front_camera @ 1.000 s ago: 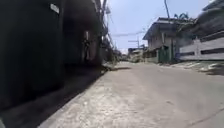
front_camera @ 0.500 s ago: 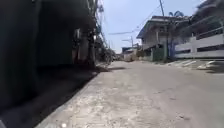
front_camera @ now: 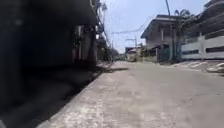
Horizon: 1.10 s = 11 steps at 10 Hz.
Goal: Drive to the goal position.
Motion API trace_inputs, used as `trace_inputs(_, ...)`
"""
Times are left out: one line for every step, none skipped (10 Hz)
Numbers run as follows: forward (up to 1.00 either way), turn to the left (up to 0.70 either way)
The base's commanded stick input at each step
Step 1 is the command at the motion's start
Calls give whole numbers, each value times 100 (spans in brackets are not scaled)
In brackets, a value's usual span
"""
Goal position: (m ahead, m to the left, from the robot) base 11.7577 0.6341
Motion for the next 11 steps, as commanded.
trace_inputs(100,0)
trace_inputs(100,-18)
trace_inputs(100,-39)
trace_inputs(100,-40)
trace_inputs(100,-40)
trace_inputs(100,-40)
trace_inputs(100,-33)
trace_inputs(100,-16)
trace_inputs(100,-4)
trace_inputs(100,-2)
trace_inputs(100,-2)
